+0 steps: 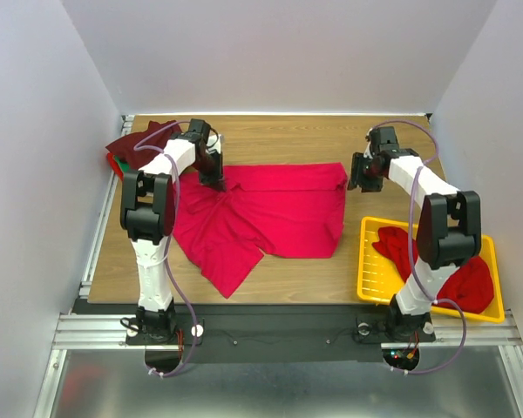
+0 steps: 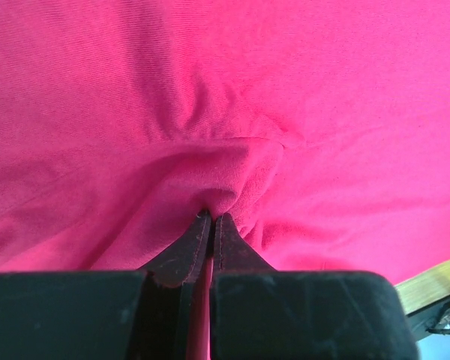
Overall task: Fold and stack the t-shirts
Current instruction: Fold the tshirt
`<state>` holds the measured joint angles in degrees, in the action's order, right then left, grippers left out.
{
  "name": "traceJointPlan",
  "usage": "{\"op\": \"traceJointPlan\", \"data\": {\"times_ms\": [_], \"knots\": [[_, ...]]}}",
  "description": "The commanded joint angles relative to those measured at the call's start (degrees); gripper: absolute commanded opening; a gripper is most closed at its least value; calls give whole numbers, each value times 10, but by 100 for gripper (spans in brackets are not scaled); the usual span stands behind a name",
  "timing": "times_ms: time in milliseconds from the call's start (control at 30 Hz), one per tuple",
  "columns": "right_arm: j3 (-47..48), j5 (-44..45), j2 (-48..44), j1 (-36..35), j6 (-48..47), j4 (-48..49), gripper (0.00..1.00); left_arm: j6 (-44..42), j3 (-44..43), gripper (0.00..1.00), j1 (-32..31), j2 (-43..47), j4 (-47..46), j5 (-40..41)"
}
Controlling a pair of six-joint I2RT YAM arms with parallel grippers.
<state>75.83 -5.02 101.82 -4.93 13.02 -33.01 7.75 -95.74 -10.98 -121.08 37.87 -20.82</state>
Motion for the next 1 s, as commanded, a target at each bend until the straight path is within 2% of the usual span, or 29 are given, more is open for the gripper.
{"op": "traceJointPlan", "data": {"times_ms": [0,133,333,433,800,967], "knots": [[14,-17,21,-3,-11,0,54,-5,-16,4,9,25,13,-18],[12,-33,15,-24,-9,1,54,2,-16,5,12,37,12,-18],[-2,12,22,-82,2,-1,59,8,-36,16,14,44,11,-26],[-2,44,27,-105,-2,-16,60,14,-44,25,16,40,15,-29],[-57,108,-7,-165,-24,-69,60,27,-30,26,25,42,-6,-45],[-72,65,-23,-176,-44,-80,59,24,-21,26,28,43,-9,-47]]}}
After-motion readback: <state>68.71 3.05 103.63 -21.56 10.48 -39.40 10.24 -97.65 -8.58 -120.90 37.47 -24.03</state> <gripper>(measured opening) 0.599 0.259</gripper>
